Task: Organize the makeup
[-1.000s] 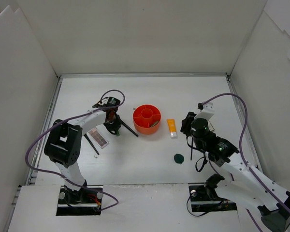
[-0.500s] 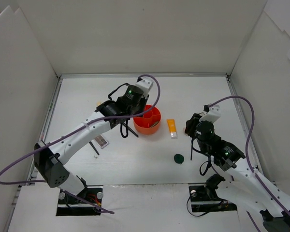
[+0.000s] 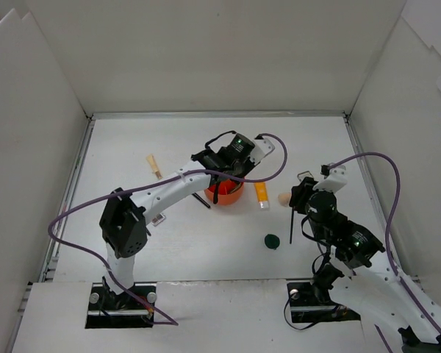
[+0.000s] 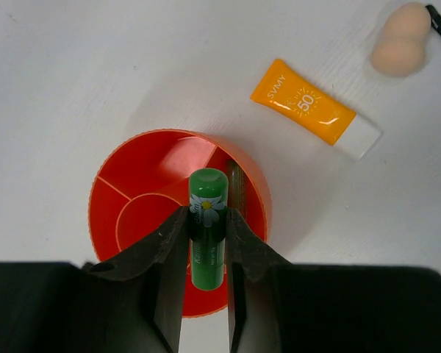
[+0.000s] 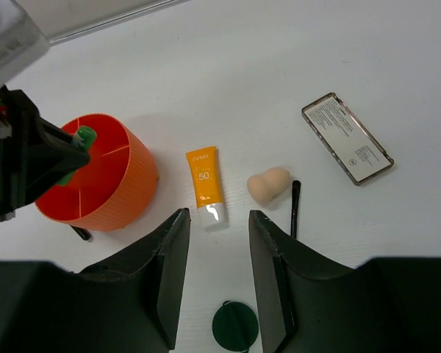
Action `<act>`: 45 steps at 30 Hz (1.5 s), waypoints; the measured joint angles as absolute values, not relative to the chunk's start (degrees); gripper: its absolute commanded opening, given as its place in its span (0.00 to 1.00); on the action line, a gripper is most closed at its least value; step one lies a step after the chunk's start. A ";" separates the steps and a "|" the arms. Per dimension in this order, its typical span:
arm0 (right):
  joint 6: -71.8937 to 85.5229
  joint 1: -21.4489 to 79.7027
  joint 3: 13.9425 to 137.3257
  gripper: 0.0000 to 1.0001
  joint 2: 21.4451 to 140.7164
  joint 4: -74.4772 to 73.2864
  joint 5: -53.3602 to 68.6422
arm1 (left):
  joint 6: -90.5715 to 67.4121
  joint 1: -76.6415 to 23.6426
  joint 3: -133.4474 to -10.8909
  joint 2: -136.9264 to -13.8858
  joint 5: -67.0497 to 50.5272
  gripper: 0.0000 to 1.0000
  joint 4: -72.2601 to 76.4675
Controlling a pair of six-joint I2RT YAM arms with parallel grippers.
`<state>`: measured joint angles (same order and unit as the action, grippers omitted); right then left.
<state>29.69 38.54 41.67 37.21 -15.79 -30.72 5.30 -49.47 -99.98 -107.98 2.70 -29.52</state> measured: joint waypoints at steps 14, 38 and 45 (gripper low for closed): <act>29.87 38.54 41.67 0.36 36.16 -18.39 -31.59 | 5.13 -49.45 -95.85 -109.80 1.34 0.02 -25.36; 30.13 38.54 41.67 0.37 37.06 -18.72 -31.77 | 3.62 -49.47 -92.92 -109.84 2.90 0.26 -24.08; 30.13 38.54 41.67 0.37 37.08 -18.72 -31.77 | 3.42 -49.45 -92.92 -109.84 2.85 0.30 -23.94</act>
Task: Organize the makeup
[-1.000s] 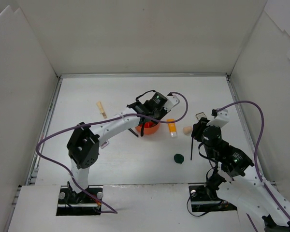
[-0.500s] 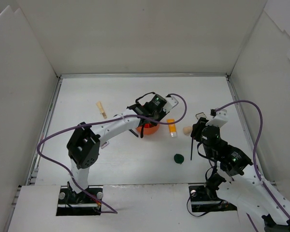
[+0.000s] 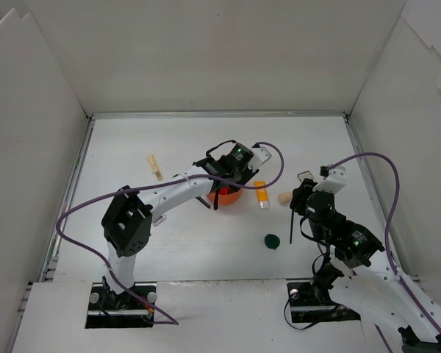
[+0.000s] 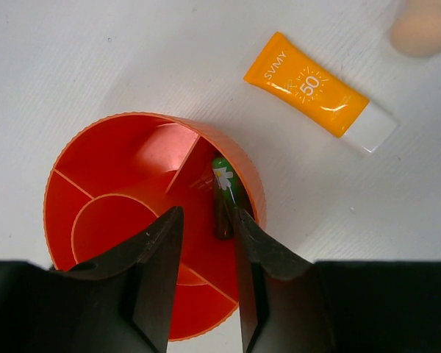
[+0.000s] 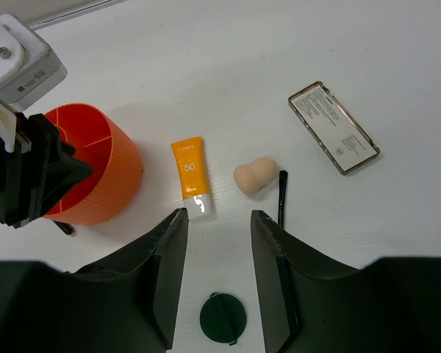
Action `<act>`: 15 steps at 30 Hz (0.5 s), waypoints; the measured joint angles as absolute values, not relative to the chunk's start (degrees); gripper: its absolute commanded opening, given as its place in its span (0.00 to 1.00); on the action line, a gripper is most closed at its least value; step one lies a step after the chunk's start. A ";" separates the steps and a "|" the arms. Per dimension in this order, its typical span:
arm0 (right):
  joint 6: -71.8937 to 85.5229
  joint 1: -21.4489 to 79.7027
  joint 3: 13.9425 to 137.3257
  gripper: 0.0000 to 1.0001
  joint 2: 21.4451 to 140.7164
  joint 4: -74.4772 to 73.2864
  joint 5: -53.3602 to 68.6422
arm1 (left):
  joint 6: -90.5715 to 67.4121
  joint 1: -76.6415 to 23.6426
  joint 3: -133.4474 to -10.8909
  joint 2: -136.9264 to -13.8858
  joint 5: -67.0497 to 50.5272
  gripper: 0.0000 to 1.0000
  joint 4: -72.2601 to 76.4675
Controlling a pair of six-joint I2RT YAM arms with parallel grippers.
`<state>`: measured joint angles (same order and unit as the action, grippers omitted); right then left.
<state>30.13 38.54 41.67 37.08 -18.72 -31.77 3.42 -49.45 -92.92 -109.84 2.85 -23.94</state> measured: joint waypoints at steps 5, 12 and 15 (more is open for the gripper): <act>30.09 38.54 41.67 0.37 37.08 -18.74 -31.94 | 2.85 -49.47 -92.86 -109.45 2.85 0.29 -24.01; 30.11 38.46 41.67 0.37 40.03 -18.85 -32.73 | -3.27 -48.73 -92.84 -103.02 4.54 0.61 -26.72; 30.15 38.09 41.67 0.37 42.35 -18.94 -32.67 | -8.75 -45.71 -91.39 -96.95 3.86 0.73 -27.62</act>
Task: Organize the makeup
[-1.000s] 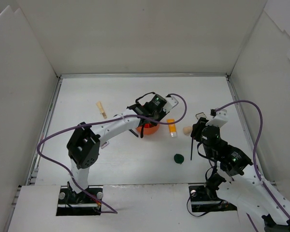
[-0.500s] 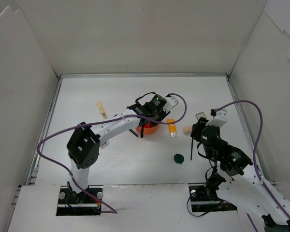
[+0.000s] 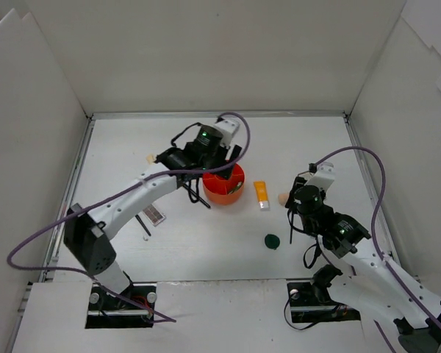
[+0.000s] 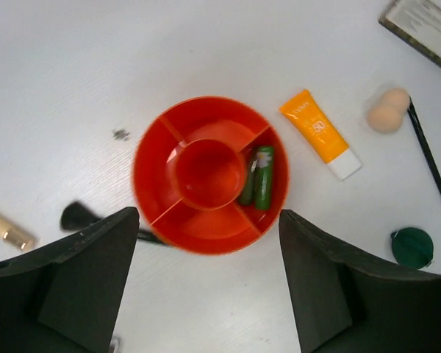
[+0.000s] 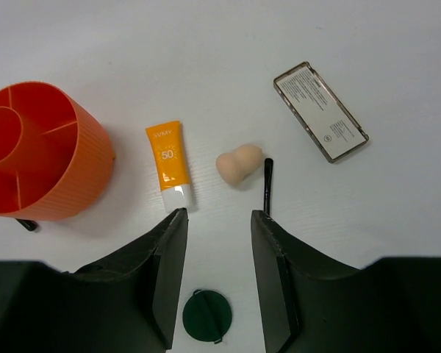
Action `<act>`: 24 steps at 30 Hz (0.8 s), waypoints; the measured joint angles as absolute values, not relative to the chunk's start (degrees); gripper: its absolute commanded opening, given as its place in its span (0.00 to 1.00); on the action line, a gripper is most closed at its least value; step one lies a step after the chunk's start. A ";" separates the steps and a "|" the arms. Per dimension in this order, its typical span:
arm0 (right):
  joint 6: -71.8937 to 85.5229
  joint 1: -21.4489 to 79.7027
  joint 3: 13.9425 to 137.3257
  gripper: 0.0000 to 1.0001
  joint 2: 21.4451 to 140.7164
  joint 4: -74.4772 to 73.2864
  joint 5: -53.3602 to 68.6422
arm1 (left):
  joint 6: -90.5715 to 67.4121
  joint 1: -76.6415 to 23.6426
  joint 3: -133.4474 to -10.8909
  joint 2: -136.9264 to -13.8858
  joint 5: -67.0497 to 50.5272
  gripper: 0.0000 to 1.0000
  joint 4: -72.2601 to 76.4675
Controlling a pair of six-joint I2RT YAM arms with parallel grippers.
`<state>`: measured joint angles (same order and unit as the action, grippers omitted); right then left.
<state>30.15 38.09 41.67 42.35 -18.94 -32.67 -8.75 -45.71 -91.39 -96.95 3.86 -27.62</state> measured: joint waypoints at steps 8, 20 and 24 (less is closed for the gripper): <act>30.33 34.92 41.67 0.37 52.16 -19.05 -29.54 | -22.09 -27.79 -78.48 -78.91 -0.78 0.92 -29.78; 27.62 26.85 45.63 0.36 67.46 -18.98 -21.08 | -25.26 -16.34 -71.18 -65.67 -6.92 0.94 -38.76; 26.06 24.71 47.57 0.34 73.12 -18.17 -18.74 | -22.98 -13.91 -71.18 -61.17 -8.62 0.94 -40.93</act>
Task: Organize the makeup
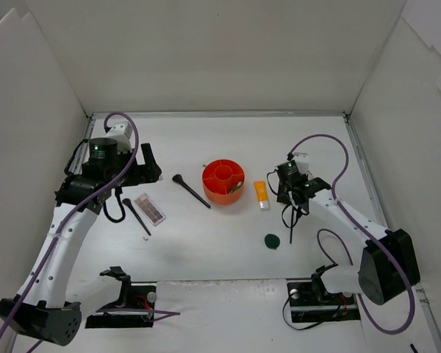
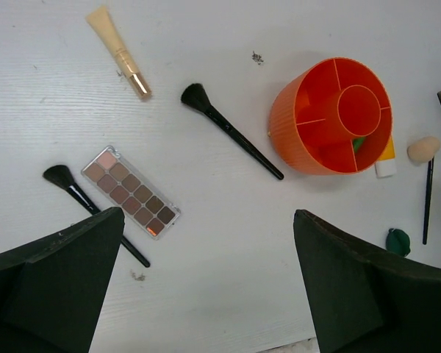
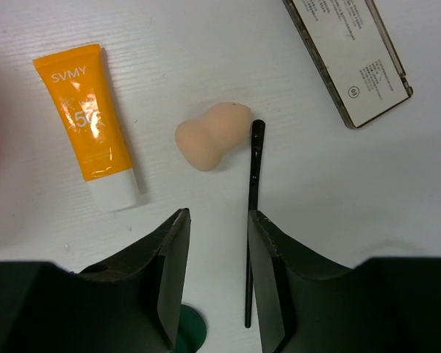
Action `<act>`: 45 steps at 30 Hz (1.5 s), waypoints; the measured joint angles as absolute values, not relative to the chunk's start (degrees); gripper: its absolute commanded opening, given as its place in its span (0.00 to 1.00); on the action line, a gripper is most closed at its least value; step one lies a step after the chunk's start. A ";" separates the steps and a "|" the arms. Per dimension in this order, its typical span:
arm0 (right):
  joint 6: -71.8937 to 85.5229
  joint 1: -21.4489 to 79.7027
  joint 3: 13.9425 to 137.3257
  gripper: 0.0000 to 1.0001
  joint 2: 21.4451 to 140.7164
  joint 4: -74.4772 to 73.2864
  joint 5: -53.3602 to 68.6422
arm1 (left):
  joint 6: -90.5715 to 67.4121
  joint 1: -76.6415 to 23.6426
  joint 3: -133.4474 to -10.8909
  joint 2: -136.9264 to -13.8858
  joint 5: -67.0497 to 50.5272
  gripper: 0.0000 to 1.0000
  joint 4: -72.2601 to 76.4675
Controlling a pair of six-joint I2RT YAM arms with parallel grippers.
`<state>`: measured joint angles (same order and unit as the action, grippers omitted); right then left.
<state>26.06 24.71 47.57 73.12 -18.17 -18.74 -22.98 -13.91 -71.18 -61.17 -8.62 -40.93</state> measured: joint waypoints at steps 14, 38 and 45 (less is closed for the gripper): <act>22.61 20.43 52.64 0.29 87.42 -14.63 -12.47 | -16.38 -7.99 -63.99 -58.83 -13.56 0.95 -41.58; 21.78 20.23 54.65 0.00 80.31 -13.04 -2.61 | -15.40 -6.76 -63.81 -59.13 -15.73 0.98 -40.47; 22.48 22.59 60.14 0.00 75.83 -12.91 7.35 | -15.40 -6.76 -63.68 -59.13 -16.21 0.99 -40.42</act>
